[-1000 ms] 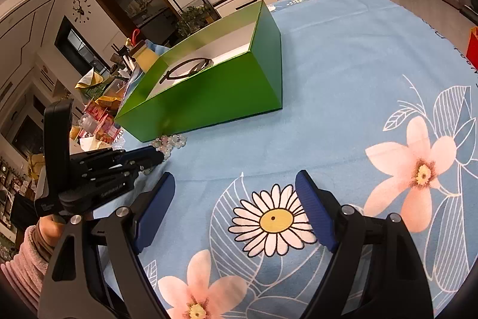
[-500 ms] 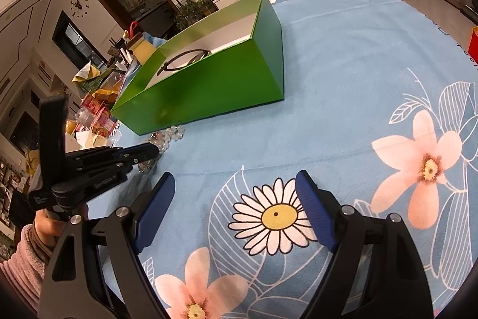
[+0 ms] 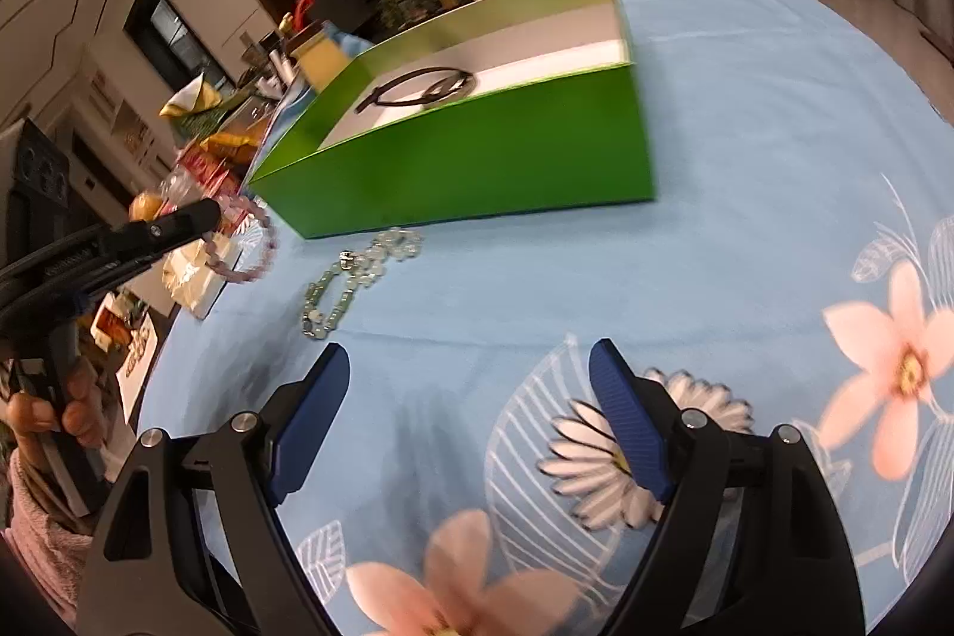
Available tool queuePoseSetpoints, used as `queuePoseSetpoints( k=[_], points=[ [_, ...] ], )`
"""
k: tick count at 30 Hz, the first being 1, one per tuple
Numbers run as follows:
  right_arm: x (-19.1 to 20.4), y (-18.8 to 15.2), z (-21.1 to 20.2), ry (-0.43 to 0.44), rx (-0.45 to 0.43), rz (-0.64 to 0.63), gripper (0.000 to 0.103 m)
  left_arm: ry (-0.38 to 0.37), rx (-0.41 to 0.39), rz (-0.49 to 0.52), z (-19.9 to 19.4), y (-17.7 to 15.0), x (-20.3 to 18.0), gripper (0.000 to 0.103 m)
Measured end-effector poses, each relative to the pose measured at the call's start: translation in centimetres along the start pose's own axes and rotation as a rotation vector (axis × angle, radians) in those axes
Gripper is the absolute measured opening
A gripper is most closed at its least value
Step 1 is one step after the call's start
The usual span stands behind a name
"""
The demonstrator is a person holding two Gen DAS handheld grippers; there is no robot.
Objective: Organize jewelry
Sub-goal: 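Grasp the clear bead bracelet with the right tool while the left tool holds the pink bracelet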
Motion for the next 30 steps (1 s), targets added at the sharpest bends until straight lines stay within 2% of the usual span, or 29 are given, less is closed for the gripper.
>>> queuePoseSetpoints(
  k=[5, 8, 13, 17, 23, 25, 27, 28, 30],
  points=[
    [1.3, 1.6, 2.0, -0.016, 0.028, -0.079, 0.083, -0.018, -0.022, -0.046, -1.5, 0.0, 1.4, 0.007],
    [1.8, 2.6, 3.5, -0.037, 0.049, -0.135, 0.075, -0.013, -0.029, -0.060, -2.1, -0.2, 2.2, 0.007],
    [2.5, 3.4, 6.5, -0.066, 0.101, -0.205, 0.056, -0.014, -0.030, -0.081, -2.7, -0.3, 3.4, 0.007],
    [3.2, 4.3, 8.0, -0.099, 0.113, -0.272, 0.047, -0.021, -0.025, -0.095, -2.7, -0.3, 4.1, 0.007],
    [4.7, 4.9, 9.5, -0.143, 0.118, -0.384, 0.043, -0.031, -0.017, -0.101, -2.3, -0.5, 4.4, 0.007],
    [5.3, 5.1, 10.0, -0.122, 0.116, -0.408, 0.035, -0.034, -0.013, -0.104, -2.1, -0.5, 4.5, 0.007],
    [5.7, 5.3, 10.2, -0.135, 0.116, -0.442, 0.025, -0.039, -0.011, -0.104, -2.1, -0.5, 4.5, 0.007],
    [5.9, 5.3, 10.2, -0.128, 0.114, -0.451, 0.016, -0.041, -0.011, -0.104, -2.1, -0.5, 4.5, 0.007],
    [6.0, 5.3, 10.1, -0.125, 0.116, -0.460, 0.007, -0.043, -0.010, -0.101, -2.0, -0.5, 4.4, 0.007]
  ],
)
Point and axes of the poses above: each gripper's, at about its wrist camera, not at the fingertips, and z roughly the way its jaws point, x to its left, y to its top, the point moved 7 cm from there along z, roughly the way its jaws point, and after that the axes turned 15 degrees about -z, right-handed, at the moved point
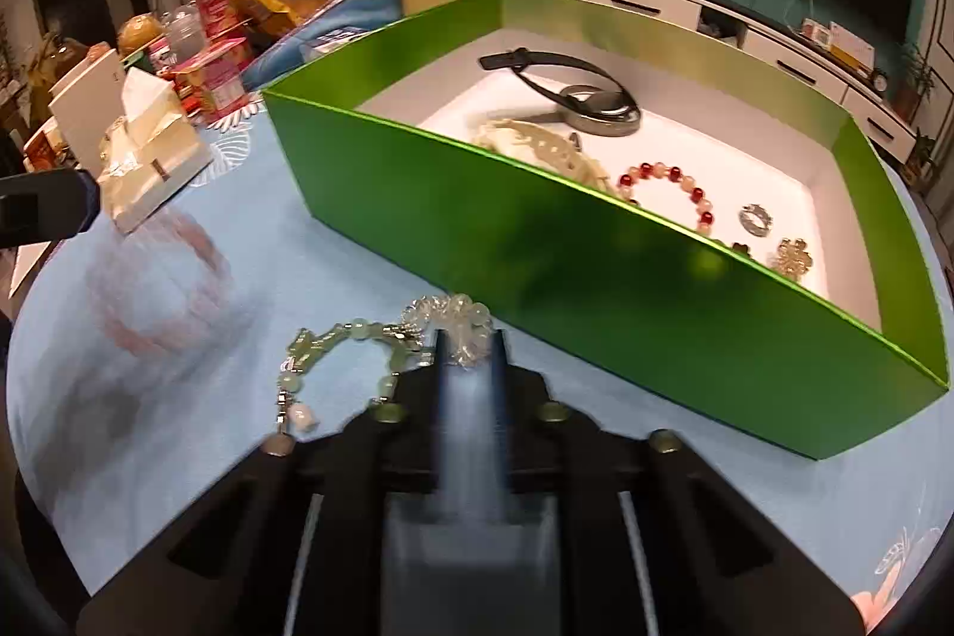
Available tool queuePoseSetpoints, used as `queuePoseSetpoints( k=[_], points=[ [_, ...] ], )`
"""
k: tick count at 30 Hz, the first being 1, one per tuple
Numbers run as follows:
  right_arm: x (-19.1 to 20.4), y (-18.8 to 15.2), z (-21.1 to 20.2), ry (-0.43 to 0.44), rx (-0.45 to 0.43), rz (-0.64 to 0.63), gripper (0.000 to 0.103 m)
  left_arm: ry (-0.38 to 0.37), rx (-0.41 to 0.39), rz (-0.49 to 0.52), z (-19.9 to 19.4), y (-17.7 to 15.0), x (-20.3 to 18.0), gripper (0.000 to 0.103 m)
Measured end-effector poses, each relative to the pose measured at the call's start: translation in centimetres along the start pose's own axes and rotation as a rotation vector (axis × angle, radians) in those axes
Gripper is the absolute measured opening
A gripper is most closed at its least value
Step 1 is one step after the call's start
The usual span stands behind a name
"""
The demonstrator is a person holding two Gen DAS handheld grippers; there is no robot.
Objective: Organize jewelry
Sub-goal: 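Grasp the clear bead bracelet with the right tool while the left tool holds the pink bracelet, then carry the pink and clear bead bracelets over the green box with both tools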
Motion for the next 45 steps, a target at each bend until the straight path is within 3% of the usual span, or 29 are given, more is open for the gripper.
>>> queuePoseSetpoints(
  k=[6, 10, 15, 19, 23, 26, 27, 28, 31, 40, 45],
  points=[
    [-0.1, -0.9, -1.2, 0.011, -0.019, 0.033, 0.007, -0.004, 0.007, 0.024, 0.2, -0.4, -0.5, 0.007],
    [-1.1, -1.6, -3.8, 0.002, -0.065, 0.080, 0.007, 0.034, 0.053, 0.064, 1.4, -1.4, -0.2, 0.009],
    [-2.4, -3.1, -6.3, 0.030, -0.097, 0.163, 0.007, 0.126, 0.139, 0.190, 4.0, -4.4, -0.1, 0.017],
    [-2.2, -4.2, -6.8, 0.044, -0.095, 0.186, 0.007, 0.199, 0.183, 0.307, 6.3, -6.0, -0.4, 0.033],
    [-1.9, -4.6, -6.8, 0.061, -0.094, 0.207, 0.007, 0.244, 0.203, 0.369, 7.9, -6.5, -0.3, 0.032],
    [-1.7, -4.7, -6.7, 0.063, -0.093, 0.209, 0.007, 0.278, 0.181, 0.436, 8.1, -6.9, -0.6, 0.020],
    [-1.6, -4.7, -6.7, 0.062, -0.092, 0.208, 0.007, 0.275, 0.181, 0.430, 8.1, -6.8, -0.5, 0.010],
    [-1.6, -4.6, -6.6, 0.062, -0.092, 0.209, 0.007, 0.275, 0.180, 0.419, 8.1, -6.7, -0.4, 0.007],
    [-1.6, -4.6, -6.8, 0.064, -0.101, 0.217, 0.007, 0.236, 0.184, 0.326, 7.7, -6.2, 0.3, 0.007],
    [-2.5, -3.3, -9.2, 0.054, -0.168, 0.227, 0.007, -0.030, 0.135, 0.016, 3.0, -2.7, 0.9, 0.007],
    [-3.1, -2.4, -11.0, 0.051, -0.212, 0.230, 0.007, -0.088, 0.100, -0.033, 1.1, -1.2, 0.0, 0.007]
  ],
)
Point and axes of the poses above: each gripper's, at about its wrist camera, not at the fingertips, and z roughly the way its jaws point, x to its left, y to its top, the point moved 7 cm from there along z, roughly the way its jaws point, and after that the axes turned 15 degrees about -z, right-handed, at the moved point
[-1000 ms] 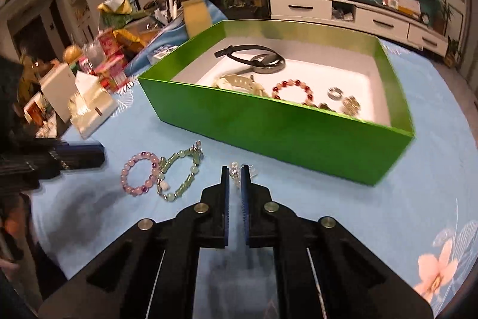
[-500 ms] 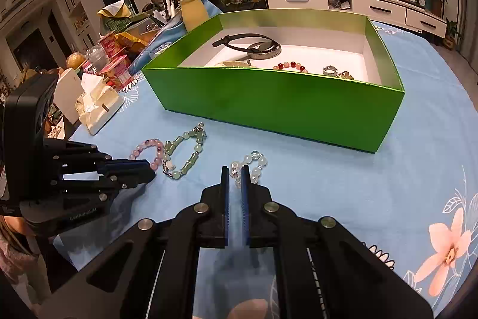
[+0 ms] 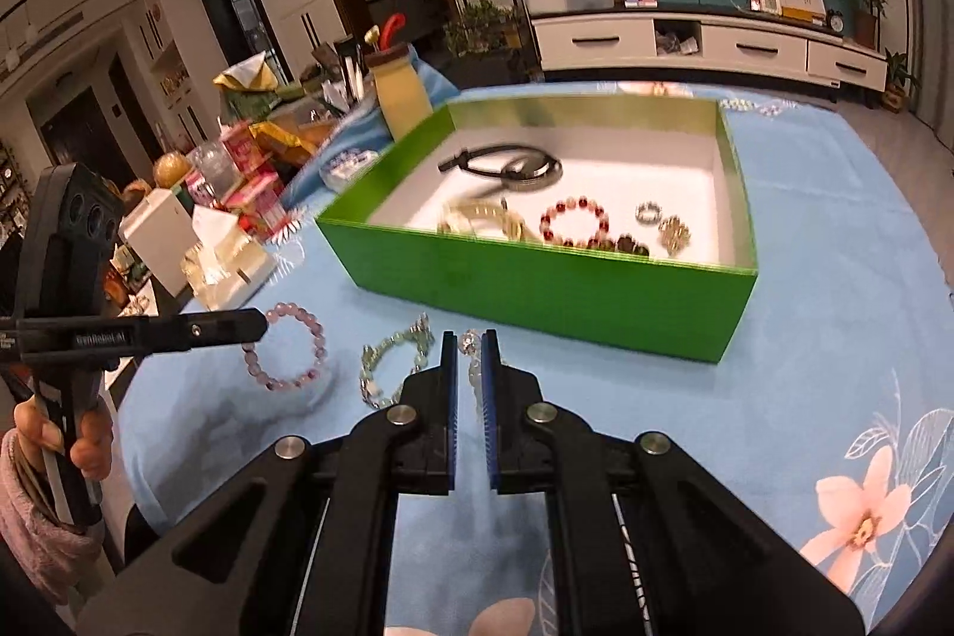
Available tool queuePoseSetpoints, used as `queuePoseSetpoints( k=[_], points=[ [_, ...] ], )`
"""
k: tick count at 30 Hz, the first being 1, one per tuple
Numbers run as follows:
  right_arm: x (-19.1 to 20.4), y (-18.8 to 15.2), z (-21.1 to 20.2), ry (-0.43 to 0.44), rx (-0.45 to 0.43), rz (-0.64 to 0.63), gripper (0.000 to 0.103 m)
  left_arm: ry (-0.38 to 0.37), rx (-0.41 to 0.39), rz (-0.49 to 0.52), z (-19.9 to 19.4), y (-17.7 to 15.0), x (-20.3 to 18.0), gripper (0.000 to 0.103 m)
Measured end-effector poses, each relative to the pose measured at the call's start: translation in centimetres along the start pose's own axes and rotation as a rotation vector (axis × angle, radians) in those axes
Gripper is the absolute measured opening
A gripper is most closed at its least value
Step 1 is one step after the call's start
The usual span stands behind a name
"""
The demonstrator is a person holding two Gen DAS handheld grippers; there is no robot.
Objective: Organize jewelry
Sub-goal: 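Carry the pink and clear bead bracelets over the green box with both tools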
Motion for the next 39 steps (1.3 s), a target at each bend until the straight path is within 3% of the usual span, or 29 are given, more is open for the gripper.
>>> queuePoseSetpoints(
  k=[8, 20, 39],
  points=[
    [-0.9, 1.9, -2.0, -0.025, -0.052, -0.012, 0.007, 0.002, -0.047, 0.037, -1.4, 1.7, -2.1, 0.007],
    [-3.3, 4.6, -3.2, -0.068, -0.103, -0.022, 0.007, 0.017, -0.075, 0.083, -0.3, 5.2, -5.0, 0.007],
    [-7.9, 7.7, 0.1, -0.083, -0.095, 0.005, 0.007, 0.088, -0.051, 0.093, 6.7, 12.1, -7.1, 0.007]
  ],
)
Point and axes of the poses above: each gripper's, at about its wrist camera, not at the fingertips, and z roughly the way its jaws point, x to its left, y to its top, the point moved 7 cm from there along z, roughly the way its jaws point, and after that the axes turned 15 degrees about -z, right-handed, at the moved point
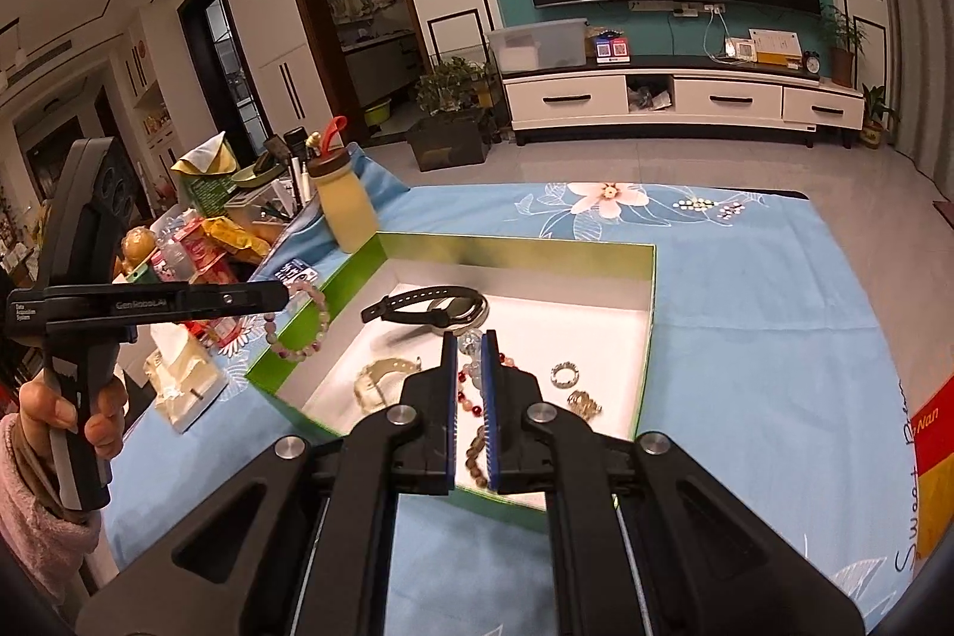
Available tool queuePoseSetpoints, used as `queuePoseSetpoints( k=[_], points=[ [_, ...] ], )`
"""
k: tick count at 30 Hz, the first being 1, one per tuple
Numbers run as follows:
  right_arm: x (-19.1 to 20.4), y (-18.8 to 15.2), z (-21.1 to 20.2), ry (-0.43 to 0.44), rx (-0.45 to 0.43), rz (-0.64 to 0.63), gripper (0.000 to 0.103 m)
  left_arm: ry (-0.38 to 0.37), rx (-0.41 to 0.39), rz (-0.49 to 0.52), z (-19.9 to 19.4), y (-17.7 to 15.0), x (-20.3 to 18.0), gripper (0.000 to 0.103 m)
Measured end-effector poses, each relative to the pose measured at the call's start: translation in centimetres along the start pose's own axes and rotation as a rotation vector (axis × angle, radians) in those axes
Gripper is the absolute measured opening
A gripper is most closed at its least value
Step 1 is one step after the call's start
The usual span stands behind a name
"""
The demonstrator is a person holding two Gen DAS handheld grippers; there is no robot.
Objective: Organize jewelry
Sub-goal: 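Carry the pink and clear bead bracelets over the green box with both tools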
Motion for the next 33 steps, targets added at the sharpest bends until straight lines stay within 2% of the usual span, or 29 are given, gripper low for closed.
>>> queuePoseSetpoints(
  k=[16, 33],
  points=[
    [-3.4, 1.0, 5.8, 0.020, 0.062, 0.067, 0.007, 0.101, 0.078, 0.025, 7.0, 2.1, 0.7, 0.007],
    [-4.8, 0.2, 8.7, 0.019, 0.120, 0.111, 0.007, 0.158, 0.117, 0.041, 9.9, 2.0, 1.5, 0.007]
  ],
)
Point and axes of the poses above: each gripper's, at about its wrist camera, not at the fingertips, and z roughly the way its jaws point, x to its left, y to its top, the point moved 7 cm from there along z, roughly the way its jaws point, and after that the axes turned 15 degrees about -z, right-handed, at the moved point
